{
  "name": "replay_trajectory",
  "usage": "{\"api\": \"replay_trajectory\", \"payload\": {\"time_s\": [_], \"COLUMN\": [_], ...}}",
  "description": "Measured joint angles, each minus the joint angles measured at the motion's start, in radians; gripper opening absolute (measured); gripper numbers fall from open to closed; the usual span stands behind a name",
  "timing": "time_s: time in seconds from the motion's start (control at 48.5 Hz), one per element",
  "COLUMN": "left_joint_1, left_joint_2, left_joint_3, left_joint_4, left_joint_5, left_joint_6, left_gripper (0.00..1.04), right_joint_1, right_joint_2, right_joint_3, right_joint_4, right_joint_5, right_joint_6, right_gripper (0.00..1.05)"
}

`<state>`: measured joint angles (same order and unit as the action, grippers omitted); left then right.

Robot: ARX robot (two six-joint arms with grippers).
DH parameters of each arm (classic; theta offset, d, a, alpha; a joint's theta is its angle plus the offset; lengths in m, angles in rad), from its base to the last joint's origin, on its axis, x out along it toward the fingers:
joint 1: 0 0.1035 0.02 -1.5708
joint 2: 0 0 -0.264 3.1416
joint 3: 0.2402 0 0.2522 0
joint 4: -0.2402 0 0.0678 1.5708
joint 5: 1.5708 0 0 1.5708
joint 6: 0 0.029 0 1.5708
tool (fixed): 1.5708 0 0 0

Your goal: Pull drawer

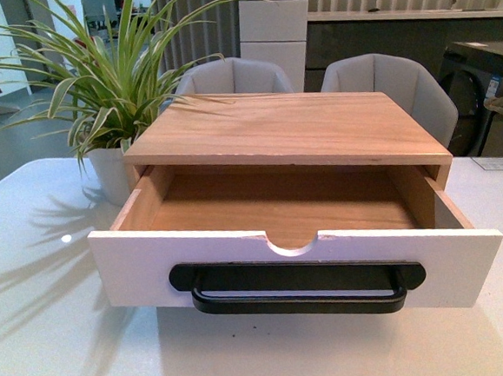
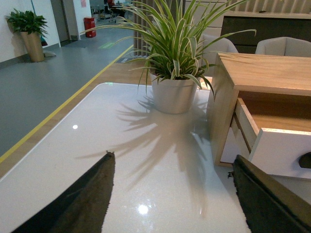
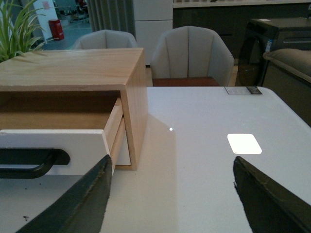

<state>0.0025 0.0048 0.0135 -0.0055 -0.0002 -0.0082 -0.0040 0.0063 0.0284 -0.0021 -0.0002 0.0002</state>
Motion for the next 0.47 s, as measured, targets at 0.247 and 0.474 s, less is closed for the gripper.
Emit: {"api": "replay_trajectory", "payload": {"time_s": [0.247,0.474], "left_joint_1": [0.000,0.000], "left_joint_2": [0.000,0.000], "left_joint_3": [0.000,0.000], "left_joint_4": [0.000,0.000], "left_joint_5": [0.000,0.000], "left_joint_6": [0.003,0.003], "left_gripper": [0.97,0.97], "right_joint_1": [0.000,0.000], "right_joint_2": [0.000,0.000], "right_joint_3": [0.000,0.000], "right_joint_4": [0.000,0.000], "right_joint_5": [0.000,0.000], "right_joint_6": [0.000,0.000], "right_gripper": [0.96,0.96]}}
